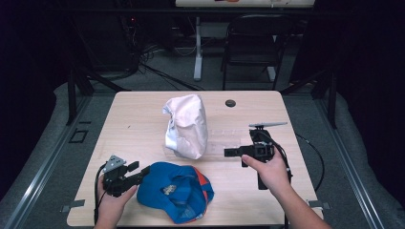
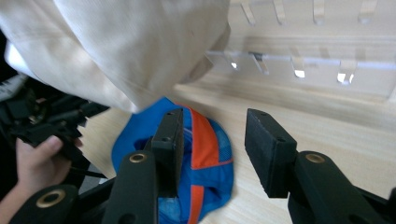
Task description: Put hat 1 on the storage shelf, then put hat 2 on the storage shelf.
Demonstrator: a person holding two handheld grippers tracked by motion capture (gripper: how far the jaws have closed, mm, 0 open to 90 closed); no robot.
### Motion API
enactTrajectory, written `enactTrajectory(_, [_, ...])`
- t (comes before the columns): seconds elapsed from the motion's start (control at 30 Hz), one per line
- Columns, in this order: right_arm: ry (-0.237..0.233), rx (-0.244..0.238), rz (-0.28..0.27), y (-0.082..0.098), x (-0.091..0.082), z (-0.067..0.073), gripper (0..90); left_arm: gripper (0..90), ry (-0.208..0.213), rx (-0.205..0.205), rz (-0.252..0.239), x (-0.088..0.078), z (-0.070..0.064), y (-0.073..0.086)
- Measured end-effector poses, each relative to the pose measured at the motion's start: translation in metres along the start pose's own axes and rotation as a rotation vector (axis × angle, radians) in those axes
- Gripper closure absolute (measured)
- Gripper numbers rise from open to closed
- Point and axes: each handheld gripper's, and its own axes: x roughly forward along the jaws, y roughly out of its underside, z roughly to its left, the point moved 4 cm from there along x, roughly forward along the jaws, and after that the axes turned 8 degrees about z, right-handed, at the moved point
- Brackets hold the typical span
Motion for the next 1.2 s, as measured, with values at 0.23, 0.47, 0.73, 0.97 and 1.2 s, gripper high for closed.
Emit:
enactTrajectory(0.23, [0.019,-0.02,0.026,0.024,0.021,-0.01,57.7,46.5,-0.01,-0.008,-0.009,-0.002,0.011,0.005])
enactTrajectory(0.47, [0.019,-0.052,0.047,0.042,0.038,-0.01,58.1,46.4,-0.019,-0.028,-0.003,-0.002,0.017,0.006])
enactTrajectory(0.73, [-0.028,-0.07,0.094,0.059,0.053,-0.01,58.1,46.1,-0.028,-0.033,0.009,-0.003,0.019,0.009])
enactTrajectory(0.97, [-0.07,-0.057,0.108,0.07,0.064,-0.013,58.5,46.1,-0.04,-0.016,0.004,0.0,0.017,0.01])
enactTrajectory(1.2, [-0.121,-0.053,0.139,0.08,0.076,-0.011,58.6,45.8,-0.043,0.001,0.021,0.003,0.014,0.012])
